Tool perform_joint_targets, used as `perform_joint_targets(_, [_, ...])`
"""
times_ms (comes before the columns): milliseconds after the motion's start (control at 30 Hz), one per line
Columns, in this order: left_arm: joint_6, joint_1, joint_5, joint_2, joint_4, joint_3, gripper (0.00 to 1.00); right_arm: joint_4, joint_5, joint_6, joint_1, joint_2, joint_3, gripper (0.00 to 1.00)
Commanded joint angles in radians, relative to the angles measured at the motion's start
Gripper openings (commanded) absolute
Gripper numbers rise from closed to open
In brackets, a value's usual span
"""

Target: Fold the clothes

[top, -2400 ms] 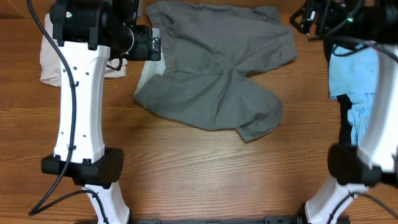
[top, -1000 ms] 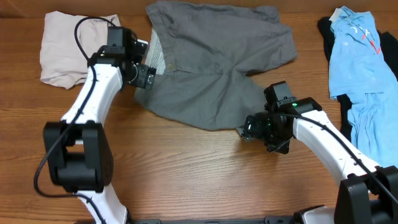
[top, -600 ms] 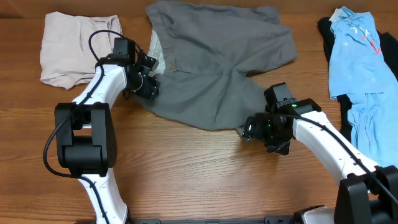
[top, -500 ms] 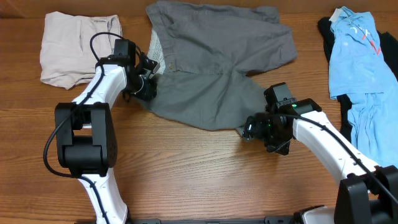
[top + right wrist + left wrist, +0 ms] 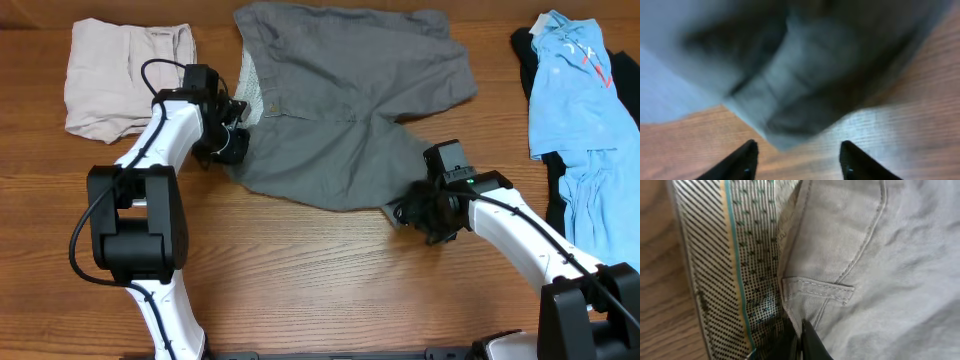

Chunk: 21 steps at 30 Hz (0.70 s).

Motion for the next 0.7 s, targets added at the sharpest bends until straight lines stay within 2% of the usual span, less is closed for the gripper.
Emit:
perform_joint_targets(0, [-0.032, -0.003, -0.005, -0.052, -0.034, 0.082, 0.04, 0.020, 0.096, -0.003, 0.005, 0.000, -0.008, 0.52])
perform_joint_targets(167, [-0.042, 0.001, -0.003, -0.052, -0.072, 0.126, 0.04, 0.059, 0.133, -0.026, 0.004, 0.042, -0.008, 0.40])
perform_joint_targets(400, [-0.042, 0.001, -0.006, -0.052, -0.070, 0.128, 0.04, 0.115, 0.067, -0.052, 0.005, 0.112, -0.010, 0.42])
perform_joint_targets(433, [-0.042, 0.001, -0.006, -0.052, -0.070, 0.128, 0.04, 0.121, 0.062, -0.052, 0.005, 0.121, -0.010, 0.43])
perform_joint_targets(533, [-0.042, 0.001, -0.006, -0.052, -0.070, 0.128, 0.04, 0.105, 0.052, -0.052, 0.005, 0.134, -0.010, 0.64])
perform_joint_targets(667, [-0.042, 0.001, -0.006, -0.052, -0.072, 0.128, 0.04, 0.038, -0.002, -0.053, 0.005, 0.135, -0.010, 0.77])
